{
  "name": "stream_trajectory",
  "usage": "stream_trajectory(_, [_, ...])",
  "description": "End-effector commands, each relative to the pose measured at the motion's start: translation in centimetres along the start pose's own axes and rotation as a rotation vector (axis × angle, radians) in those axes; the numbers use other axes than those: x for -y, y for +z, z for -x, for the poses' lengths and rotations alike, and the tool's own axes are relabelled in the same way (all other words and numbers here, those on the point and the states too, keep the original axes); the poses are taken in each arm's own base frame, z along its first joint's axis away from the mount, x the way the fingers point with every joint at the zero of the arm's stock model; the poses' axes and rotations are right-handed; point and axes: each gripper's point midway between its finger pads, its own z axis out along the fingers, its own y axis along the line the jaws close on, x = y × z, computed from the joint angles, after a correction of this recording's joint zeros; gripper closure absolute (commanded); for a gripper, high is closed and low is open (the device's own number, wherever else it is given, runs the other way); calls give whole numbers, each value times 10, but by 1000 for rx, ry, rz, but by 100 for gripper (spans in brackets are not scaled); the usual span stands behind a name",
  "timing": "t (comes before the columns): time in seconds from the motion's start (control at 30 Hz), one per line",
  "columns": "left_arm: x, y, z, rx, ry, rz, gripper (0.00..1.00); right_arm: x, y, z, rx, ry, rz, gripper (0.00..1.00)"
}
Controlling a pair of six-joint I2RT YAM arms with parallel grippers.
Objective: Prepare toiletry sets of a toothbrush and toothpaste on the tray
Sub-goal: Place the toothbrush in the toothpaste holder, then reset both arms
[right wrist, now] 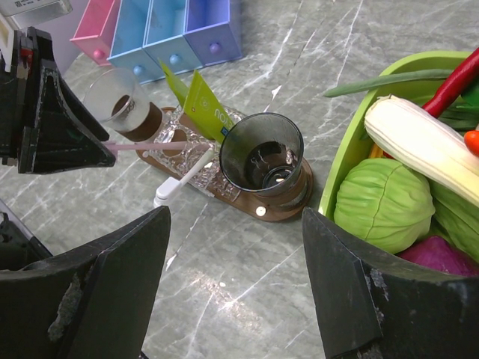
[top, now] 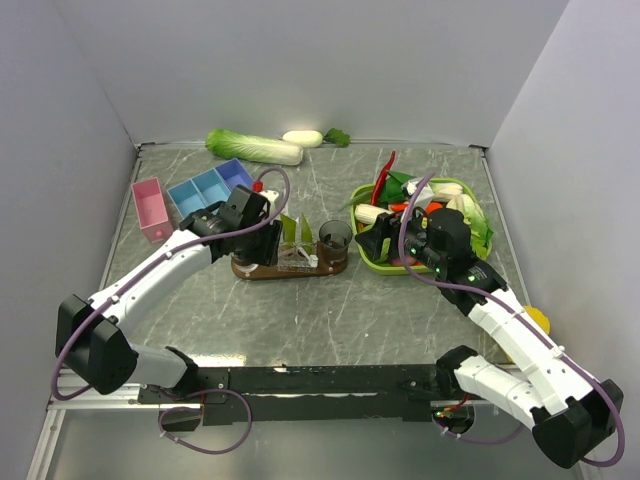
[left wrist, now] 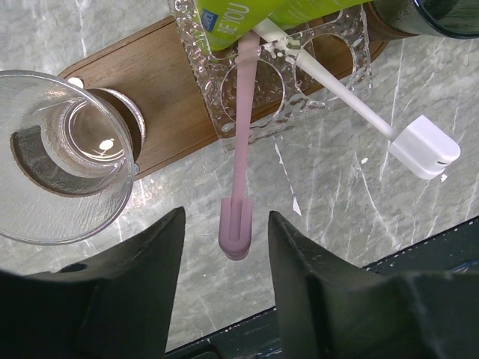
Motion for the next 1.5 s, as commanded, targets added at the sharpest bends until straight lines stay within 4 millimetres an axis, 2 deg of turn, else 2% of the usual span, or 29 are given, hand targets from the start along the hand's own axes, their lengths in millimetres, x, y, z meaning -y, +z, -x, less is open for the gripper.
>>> stream_trajectory(0.0, [4, -14, 21, 77, 11, -6, 44, 2, 0, 3, 13, -11, -4, 21])
stream_trajectory(0.17, [6, -20, 28, 118, 13, -17, 34, 1, 1, 2, 2, -5, 2, 20])
stream_trajectory(0.3, [10, -31, 42, 199, 10, -41, 20, 0, 2, 2, -3, 5, 2, 19])
stream_trajectory(0.47, [14, -53, 76, 388, -27, -57, 9, 1, 1, 3, -7, 23, -2, 17])
stream_trajectory(0.53, [12, -63, 88, 461, -55, -48, 1, 2, 0, 5, 1, 38, -9, 14])
stream_trajectory(0.7, [5, -86, 117, 642, -156, -42, 1, 6, -5, 6, 5, 52, -33, 10])
stream_trajectory(0.77, [-1, -90, 121, 681, -192, -27, 1, 8, -9, 10, 23, 56, -50, 9])
stream_trajectory(0.83, [-4, -105, 131, 766, -213, -27, 3, 9, -12, 12, 39, 61, -61, 9])
stream_trajectory(0.87, [-6, -104, 130, 781, -214, -27, 3, 10, -14, 13, 48, 62, -72, 9])
stream_trajectory(0.9, [-5, -116, 135, 835, -221, -42, 3, 12, -15, 13, 52, 62, -81, 9])
stream_trajectory(1.03, [-17, -131, 132, 903, -253, -2, 3, 16, -27, 18, 80, 43, -116, 8])
stream_trajectory(1.13, [-34, -143, 125, 947, -293, 70, 3, 22, -36, 24, 114, 20, -154, 8])
stream_trajectory(1.17, [-41, -142, 120, 951, -305, 99, 3, 23, -38, 25, 121, 15, -163, 8])
stream_trajectory(1.2, [-44, -150, 118, 975, -318, 105, 3, 26, -40, 24, 124, 5, -174, 8])
stream_trajectory(1.47, [-55, -157, 100, 1016, -337, 121, 3, 35, -56, 32, 183, -31, -235, 8])
